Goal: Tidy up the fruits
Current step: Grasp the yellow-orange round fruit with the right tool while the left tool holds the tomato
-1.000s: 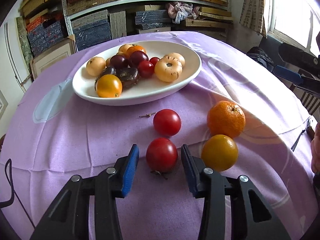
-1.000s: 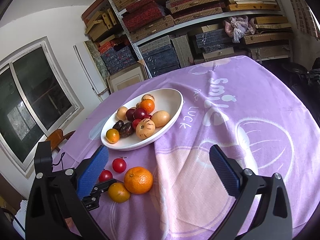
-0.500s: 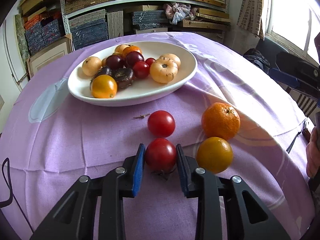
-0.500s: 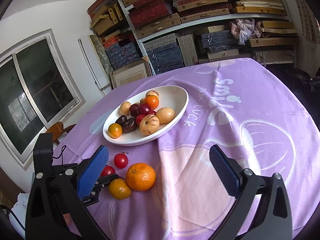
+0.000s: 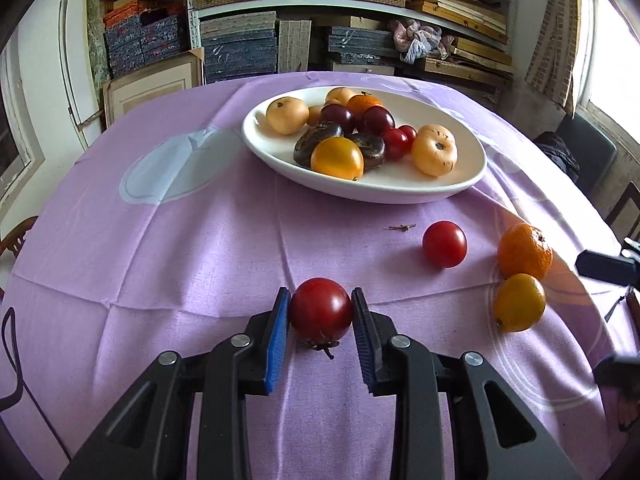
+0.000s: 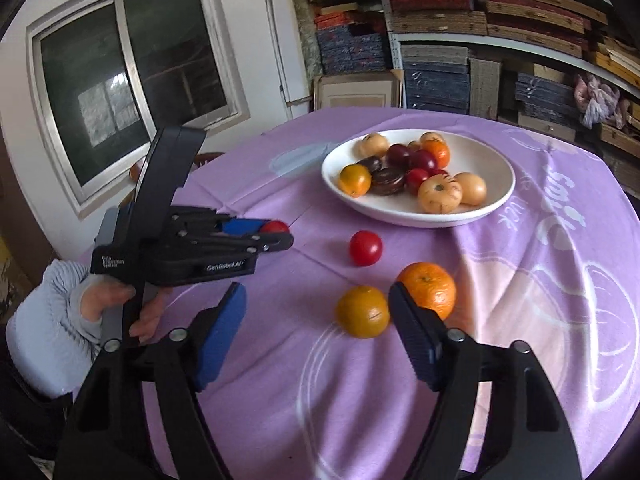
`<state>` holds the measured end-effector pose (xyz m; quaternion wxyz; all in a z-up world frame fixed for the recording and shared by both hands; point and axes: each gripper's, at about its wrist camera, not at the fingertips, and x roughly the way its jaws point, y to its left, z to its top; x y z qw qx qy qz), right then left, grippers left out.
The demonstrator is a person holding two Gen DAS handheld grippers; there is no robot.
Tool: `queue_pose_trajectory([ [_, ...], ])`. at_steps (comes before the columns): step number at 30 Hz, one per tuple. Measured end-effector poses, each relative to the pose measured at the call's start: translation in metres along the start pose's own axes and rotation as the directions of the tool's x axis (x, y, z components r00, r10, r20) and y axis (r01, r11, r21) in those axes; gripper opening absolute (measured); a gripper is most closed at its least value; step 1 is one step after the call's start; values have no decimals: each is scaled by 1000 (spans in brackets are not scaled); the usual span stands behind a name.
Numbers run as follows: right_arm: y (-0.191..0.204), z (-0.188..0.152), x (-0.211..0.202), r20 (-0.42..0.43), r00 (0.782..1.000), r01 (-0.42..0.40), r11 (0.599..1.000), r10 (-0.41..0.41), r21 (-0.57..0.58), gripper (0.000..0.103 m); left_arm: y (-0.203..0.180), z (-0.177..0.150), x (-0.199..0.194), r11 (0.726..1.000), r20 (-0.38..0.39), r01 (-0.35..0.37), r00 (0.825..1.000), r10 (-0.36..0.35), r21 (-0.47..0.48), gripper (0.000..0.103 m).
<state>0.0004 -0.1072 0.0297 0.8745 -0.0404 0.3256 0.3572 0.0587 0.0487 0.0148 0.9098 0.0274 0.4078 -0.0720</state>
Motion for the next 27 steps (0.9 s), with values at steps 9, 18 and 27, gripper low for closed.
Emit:
queue_pose_trajectory([
  [9,-5,-3,30,-79,996,35,999,-34,19,70,-1,-2,0,1000,-10,29,1000,-28,8,31],
  [18,-19,5,52,-141,989,45,996,-34,76,54,-1,-2,2,999,-23,32,999,-31,5,31],
  [27,-26,7,58,-154,988,42,993,-25,107,38,-1,-3,1,1000,-21,25,999,-25,-3,31],
])
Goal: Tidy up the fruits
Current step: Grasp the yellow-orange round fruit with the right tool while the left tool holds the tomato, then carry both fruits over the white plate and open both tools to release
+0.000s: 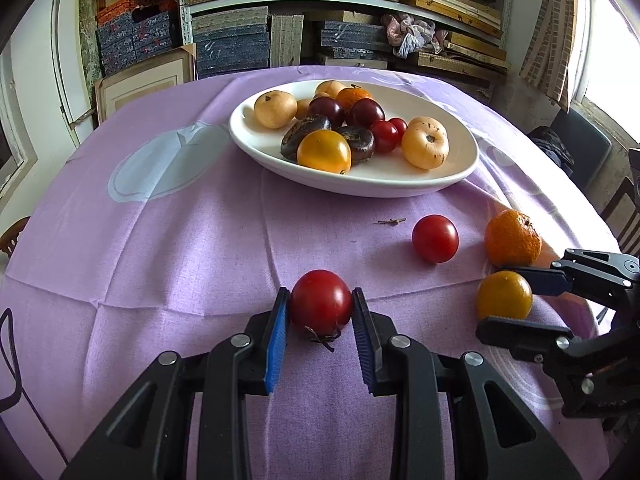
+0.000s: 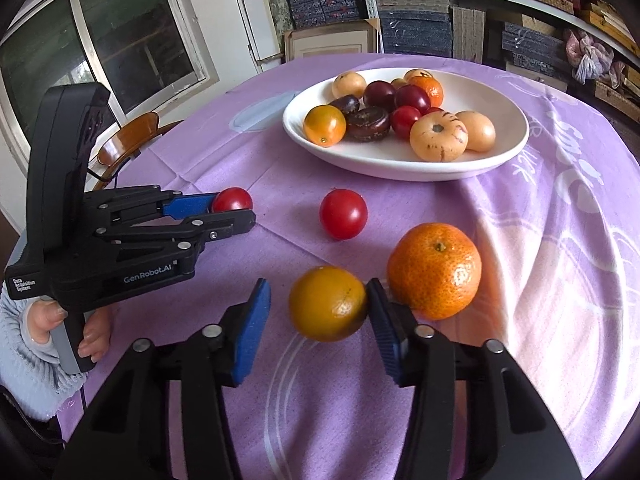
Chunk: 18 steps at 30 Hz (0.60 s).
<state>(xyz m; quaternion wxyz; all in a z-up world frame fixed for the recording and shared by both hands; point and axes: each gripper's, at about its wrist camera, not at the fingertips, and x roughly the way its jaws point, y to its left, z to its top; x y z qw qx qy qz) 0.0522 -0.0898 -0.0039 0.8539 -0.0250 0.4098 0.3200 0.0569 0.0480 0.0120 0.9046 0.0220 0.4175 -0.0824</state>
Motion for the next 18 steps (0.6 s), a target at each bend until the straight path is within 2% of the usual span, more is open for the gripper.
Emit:
queue_pose_trajectory([
  [12,2,-4,-3,3,1000,8,1000,-8,-8,38,-9,-2,-12,999,53,-8,999,6,33,30],
  [15,3,-7,-13,49,998,32,999,-32,-6,38,-13,-3,-17,999,80,-18,997,15,38,30],
  [18,2,-9,-18,71,997,43,999,-43,7,38,-20,-4,-26,997,129,-58,990,51,50,30],
])
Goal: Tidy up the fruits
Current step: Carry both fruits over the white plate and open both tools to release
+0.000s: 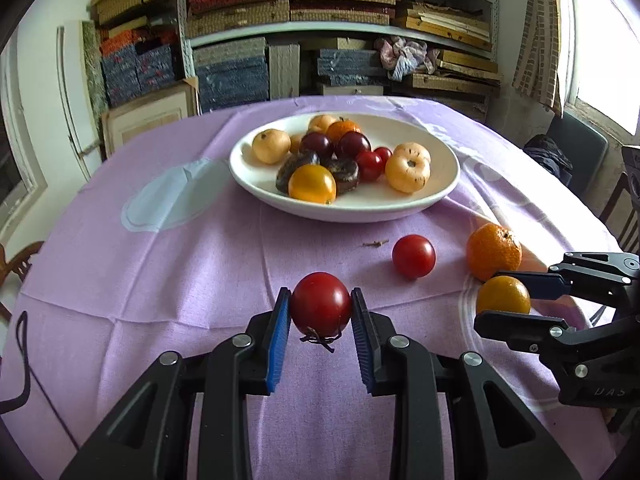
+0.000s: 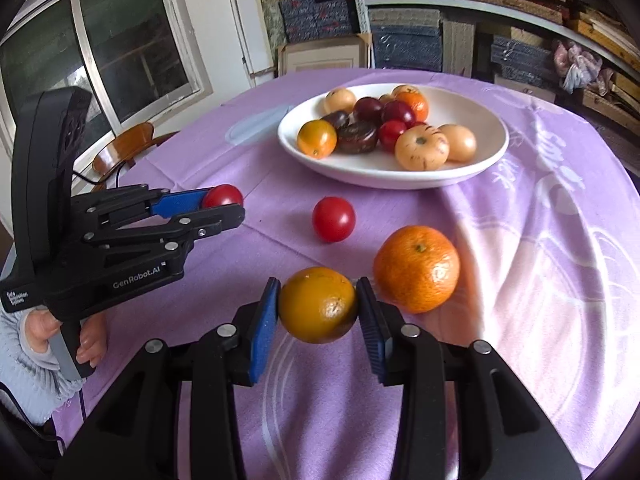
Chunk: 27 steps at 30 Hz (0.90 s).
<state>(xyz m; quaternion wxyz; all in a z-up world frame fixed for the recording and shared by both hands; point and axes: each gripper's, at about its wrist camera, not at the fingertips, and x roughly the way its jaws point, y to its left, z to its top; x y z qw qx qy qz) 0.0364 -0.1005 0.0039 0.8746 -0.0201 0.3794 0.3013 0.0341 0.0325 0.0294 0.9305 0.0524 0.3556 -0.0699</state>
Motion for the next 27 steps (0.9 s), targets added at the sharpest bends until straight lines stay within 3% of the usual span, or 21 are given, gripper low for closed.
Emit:
queue_pose_trajectory([
  [8,3,-4,-23,57,998,8,1000,-10,23,38,-18,-1,-22,995,96,-87,992,82,50,30],
  [15,-3,-3,-54,119,993,20,999,-25,44,38,-19,3,-38,993,133,-110,986,105,35,30],
  [27,-14,53,-114,259,962,78,996,-84,33,38,-16,36,-48,987,180,-153,974,141,55,30],
])
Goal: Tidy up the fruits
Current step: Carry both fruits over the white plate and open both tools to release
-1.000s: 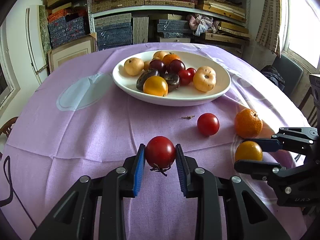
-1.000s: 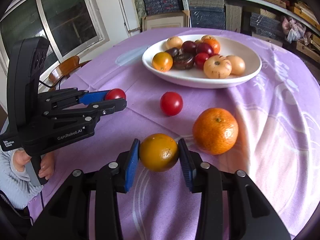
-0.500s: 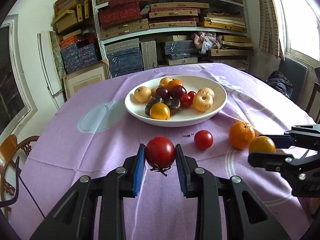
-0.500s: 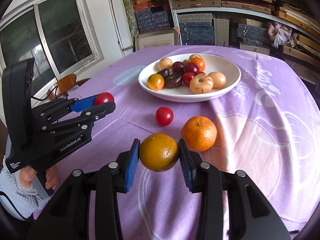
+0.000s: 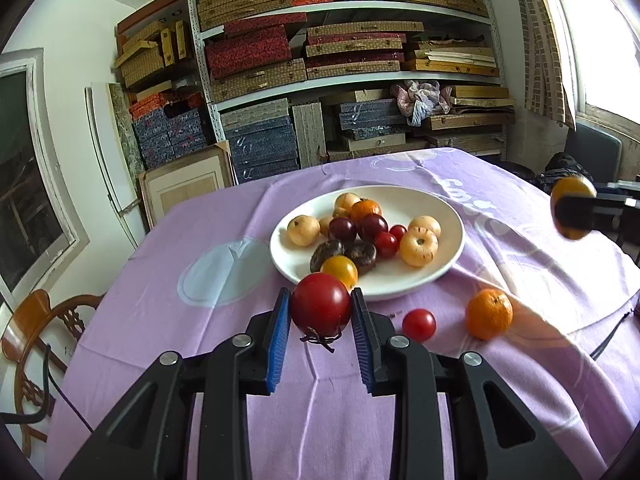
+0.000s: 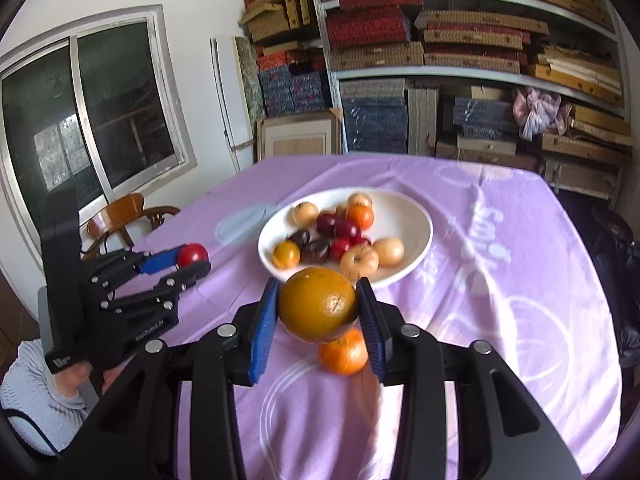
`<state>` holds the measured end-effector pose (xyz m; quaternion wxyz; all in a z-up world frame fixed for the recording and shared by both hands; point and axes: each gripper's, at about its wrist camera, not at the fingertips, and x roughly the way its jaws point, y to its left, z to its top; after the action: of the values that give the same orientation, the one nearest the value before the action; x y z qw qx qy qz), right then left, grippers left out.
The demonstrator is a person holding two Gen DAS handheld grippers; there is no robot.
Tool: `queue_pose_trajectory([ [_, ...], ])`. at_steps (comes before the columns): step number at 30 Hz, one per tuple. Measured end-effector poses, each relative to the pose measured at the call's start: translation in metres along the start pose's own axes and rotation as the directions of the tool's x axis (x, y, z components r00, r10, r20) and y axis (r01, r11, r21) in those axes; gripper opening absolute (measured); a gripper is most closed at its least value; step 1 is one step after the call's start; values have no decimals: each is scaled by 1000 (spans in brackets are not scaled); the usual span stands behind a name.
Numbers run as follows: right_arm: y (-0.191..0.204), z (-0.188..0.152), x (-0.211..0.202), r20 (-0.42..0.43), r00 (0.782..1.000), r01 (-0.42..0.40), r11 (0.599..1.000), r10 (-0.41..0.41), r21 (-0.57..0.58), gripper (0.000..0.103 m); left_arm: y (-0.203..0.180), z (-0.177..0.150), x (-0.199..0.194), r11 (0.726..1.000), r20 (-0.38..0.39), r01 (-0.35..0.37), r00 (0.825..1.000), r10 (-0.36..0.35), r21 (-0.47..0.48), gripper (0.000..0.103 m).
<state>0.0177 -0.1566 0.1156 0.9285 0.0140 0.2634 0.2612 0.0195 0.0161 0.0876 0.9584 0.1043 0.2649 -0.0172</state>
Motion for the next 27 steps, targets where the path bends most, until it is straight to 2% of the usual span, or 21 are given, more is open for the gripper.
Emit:
queue_pose_trajectory([
  [5,-2,33,7,28,1000,15,1000,-15,-16,38,5,19,13,1000,8,-9,1000,9,8,30],
  [8,-5,47,32,4,1000,29,999,-29,-21,38,9,30,34,1000,-9,-7,1000,7,-1,30],
  [10,-7,51,63,-38,998,49,998,-50,-23,38,12,37,52,1000,-34,3,999,-4,-13,30],
  [14,-15,47,133,-150,984,95,995,-97,-24,38,16,43,109,997,-130,33,991,-42,-75,30],
  [17,-21,39,167,-208,971,112,993,-115,-28,38,20,42,140,991,-175,51,982,-72,-123,30],
  [25,-29,30,193,-234,964,112,992,-123,-57,39,18,48,165,988,-179,45,981,-71,-147,31],
  [26,-29,31,193,-230,965,115,992,-125,-59,43,18,50,166,988,-179,43,981,-69,-149,31],
  [27,-29,31,192,-221,967,118,991,-129,-62,48,18,51,167,988,-181,37,981,-64,-149,41],
])
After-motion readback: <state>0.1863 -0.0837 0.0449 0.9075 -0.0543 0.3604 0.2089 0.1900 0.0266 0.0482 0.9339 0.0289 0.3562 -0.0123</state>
